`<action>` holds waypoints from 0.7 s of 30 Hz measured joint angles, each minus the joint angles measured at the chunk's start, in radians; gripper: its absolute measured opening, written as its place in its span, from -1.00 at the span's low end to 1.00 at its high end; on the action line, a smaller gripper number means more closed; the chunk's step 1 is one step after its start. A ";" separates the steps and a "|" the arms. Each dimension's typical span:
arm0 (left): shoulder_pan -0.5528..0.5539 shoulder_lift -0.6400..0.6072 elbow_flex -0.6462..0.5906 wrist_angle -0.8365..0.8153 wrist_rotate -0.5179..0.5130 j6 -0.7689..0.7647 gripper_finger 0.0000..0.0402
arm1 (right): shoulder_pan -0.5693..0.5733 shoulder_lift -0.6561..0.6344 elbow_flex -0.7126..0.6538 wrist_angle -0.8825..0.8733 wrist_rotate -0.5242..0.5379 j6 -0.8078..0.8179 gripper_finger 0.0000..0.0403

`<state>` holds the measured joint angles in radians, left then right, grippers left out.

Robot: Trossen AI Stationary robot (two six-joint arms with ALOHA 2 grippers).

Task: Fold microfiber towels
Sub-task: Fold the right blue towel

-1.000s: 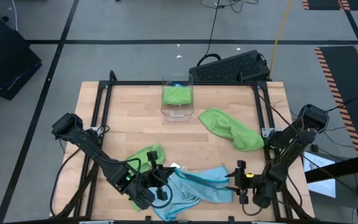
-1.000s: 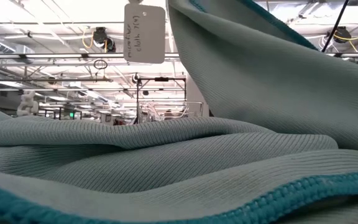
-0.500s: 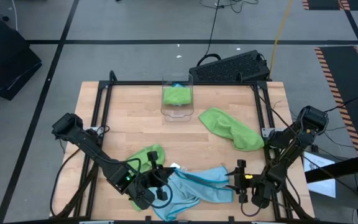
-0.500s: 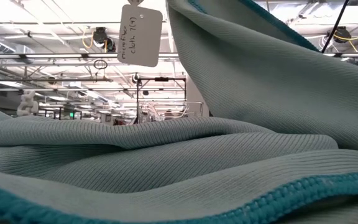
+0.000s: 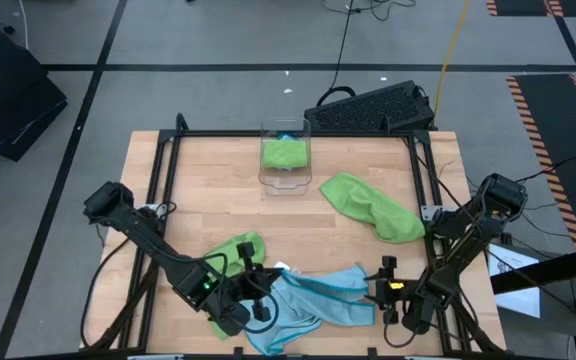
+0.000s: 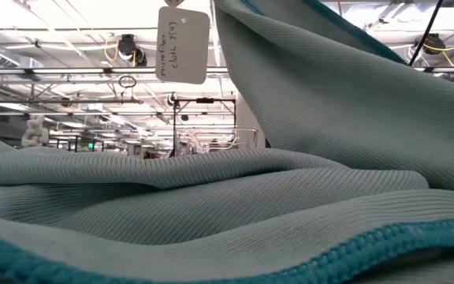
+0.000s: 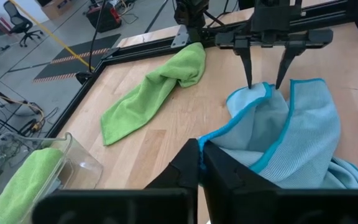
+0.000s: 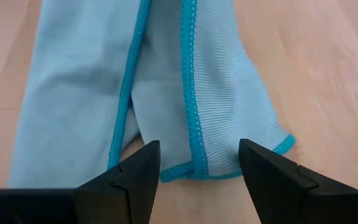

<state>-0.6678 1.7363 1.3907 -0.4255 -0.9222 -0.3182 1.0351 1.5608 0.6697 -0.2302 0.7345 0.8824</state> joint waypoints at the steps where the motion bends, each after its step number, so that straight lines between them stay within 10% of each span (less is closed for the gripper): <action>1: 0.000 0.000 0.000 0.000 0.000 0.000 -0.93 | 0.000 0.000 0.000 -0.009 0.003 0.007 0.04; 21: 0.001 0.000 0.000 0.000 0.004 0.000 -0.94 | 0.001 0.000 0.000 -0.157 -0.034 0.236 -0.71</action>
<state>-0.6670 1.7367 1.3907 -0.4255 -0.9184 -0.3183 1.0357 1.5608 0.6693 -0.3871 0.7008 1.1180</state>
